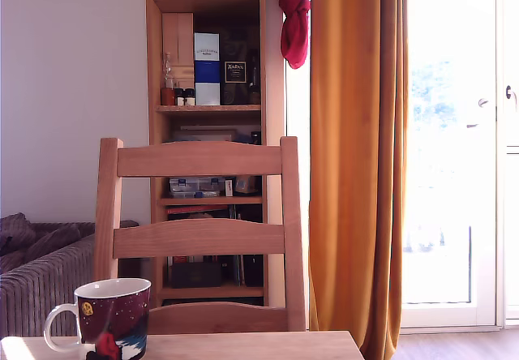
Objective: Pick the grey coffee capsule and place it inside the red coffee cup
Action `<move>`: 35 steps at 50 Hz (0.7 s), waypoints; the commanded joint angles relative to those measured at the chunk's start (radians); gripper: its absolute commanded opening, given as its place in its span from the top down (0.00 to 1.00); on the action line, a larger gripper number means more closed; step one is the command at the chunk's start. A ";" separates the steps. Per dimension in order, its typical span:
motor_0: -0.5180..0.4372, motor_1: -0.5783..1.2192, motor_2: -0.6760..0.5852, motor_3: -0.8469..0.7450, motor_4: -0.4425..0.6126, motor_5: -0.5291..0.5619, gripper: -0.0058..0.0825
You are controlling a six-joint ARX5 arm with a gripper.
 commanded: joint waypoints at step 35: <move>-0.078 0.060 0.018 0.056 0.554 -0.379 0.95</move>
